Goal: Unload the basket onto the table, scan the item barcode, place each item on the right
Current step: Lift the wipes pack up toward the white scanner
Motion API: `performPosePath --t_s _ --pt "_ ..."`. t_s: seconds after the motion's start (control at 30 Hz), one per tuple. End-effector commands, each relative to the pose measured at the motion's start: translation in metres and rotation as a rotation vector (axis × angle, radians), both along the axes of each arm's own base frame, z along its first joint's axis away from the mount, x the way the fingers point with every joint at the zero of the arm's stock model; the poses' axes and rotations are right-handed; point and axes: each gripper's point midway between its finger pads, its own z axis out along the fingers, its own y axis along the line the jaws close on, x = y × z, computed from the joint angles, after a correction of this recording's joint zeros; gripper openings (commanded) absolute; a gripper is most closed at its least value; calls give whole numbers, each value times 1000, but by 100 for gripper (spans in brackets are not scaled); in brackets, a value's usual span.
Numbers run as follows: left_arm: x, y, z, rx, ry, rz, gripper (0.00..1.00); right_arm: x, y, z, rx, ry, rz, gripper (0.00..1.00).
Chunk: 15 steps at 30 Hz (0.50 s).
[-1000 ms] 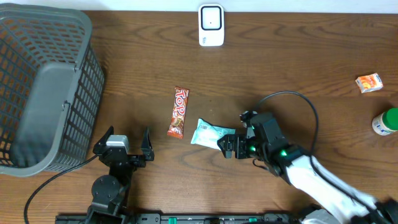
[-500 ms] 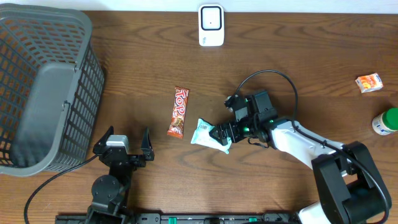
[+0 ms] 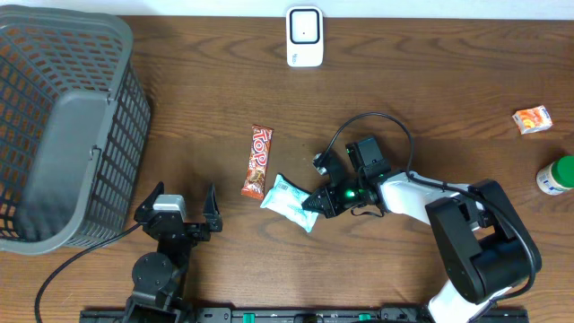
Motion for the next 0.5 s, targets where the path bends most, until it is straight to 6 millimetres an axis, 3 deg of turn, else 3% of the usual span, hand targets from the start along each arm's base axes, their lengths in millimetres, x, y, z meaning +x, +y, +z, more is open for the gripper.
performPosePath --t_s 0.0,0.1,0.17,0.23,0.33,0.47 --pt "0 2 -17 26 40 14 98 5 -31 -27 -209 -45 -74 1" --pt "0 2 -17 26 40 14 98 9 -15 28 -69 -169 -8 1" --pt "0 2 -17 26 40 14 98 6 -4 85 62 -303 53 1" --pt "0 2 -17 26 40 14 98 2 0 119 132 -386 74 1" --pt "0 2 -17 26 40 14 98 -11 4 157 227 -471 126 1" --pt "0 2 -17 26 40 14 98 -30 4 192 313 -558 194 1"
